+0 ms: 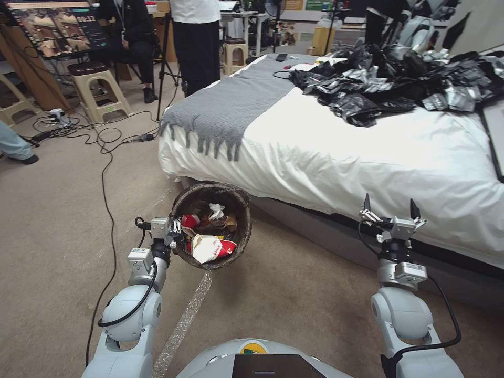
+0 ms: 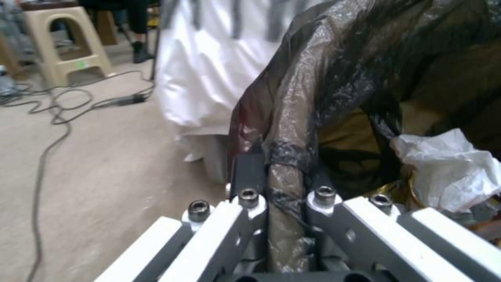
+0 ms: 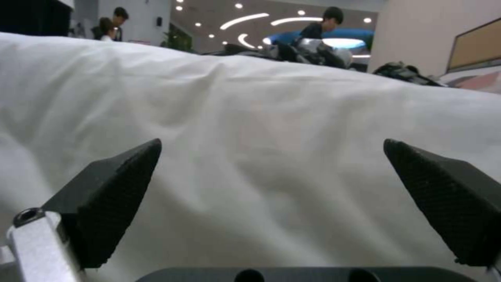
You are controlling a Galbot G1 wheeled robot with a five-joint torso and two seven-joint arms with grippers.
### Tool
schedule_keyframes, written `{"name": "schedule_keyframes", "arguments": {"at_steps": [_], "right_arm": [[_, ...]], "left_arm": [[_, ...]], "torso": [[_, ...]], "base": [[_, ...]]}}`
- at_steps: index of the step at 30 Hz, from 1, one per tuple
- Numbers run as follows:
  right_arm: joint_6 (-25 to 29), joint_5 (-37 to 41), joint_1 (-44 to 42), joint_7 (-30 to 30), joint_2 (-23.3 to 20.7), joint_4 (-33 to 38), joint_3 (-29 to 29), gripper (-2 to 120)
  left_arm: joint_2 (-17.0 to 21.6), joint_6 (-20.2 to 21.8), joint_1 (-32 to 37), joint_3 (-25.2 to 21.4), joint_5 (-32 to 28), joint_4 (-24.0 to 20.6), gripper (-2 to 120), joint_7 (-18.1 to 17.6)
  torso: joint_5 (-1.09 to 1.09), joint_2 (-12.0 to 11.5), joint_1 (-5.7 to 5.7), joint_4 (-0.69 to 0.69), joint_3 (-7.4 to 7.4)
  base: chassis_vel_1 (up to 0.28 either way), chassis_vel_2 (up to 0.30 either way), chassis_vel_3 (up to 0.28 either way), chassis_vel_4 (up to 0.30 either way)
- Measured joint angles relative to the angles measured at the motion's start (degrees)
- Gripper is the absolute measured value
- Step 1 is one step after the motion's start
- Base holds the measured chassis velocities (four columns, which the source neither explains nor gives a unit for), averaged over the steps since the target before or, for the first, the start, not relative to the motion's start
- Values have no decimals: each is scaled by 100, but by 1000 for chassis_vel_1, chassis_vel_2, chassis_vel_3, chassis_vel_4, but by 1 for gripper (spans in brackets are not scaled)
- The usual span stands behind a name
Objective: Pick up the trash bin, then pick up the garbage from the floor and place it into the trash bin.
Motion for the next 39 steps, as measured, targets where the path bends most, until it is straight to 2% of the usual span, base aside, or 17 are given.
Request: {"name": "schedule_keyframes", "arguments": {"at_steps": [14, 39], "right_arm": [[-7, -140, 51, 26, 80, -116, -304, 100], [-47, -176, 112, 54, 56, -244, -493, 100]], "left_arm": [[14, 15, -35, -43, -50, 23, 2, -12], [39, 17, -70, -59, -85, 86, 2, -24]], "torso": [[0, 0, 0, 0, 0], [0, 0, 0, 0, 0]], "base": [[105, 105, 105, 109], [123, 129, 123, 124]]}}
